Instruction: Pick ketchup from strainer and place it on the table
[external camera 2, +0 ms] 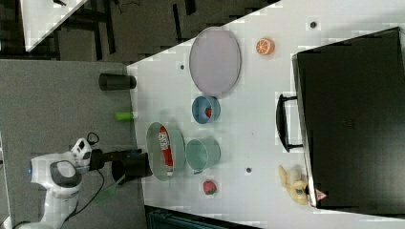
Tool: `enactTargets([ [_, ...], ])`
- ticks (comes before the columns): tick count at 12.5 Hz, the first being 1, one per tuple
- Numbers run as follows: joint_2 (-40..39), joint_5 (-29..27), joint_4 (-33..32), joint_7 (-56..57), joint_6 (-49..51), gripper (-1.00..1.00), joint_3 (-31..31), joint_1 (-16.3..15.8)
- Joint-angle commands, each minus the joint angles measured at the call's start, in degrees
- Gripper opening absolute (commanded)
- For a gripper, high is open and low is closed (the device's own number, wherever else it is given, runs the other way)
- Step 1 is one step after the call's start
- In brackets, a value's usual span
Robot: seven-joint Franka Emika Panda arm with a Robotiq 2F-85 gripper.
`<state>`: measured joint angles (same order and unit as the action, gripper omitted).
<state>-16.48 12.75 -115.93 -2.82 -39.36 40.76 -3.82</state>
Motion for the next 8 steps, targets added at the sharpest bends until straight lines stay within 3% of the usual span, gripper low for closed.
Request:
enactTargets([
  [1, -7.6, 4.1, -1.6, -6.2, -5.9, 1.00, -1.2, -0.2],
  [8, -20.5, 16.0, -0.9, -14.2, -15.4, 1.00, -2.8, -0.8],
])
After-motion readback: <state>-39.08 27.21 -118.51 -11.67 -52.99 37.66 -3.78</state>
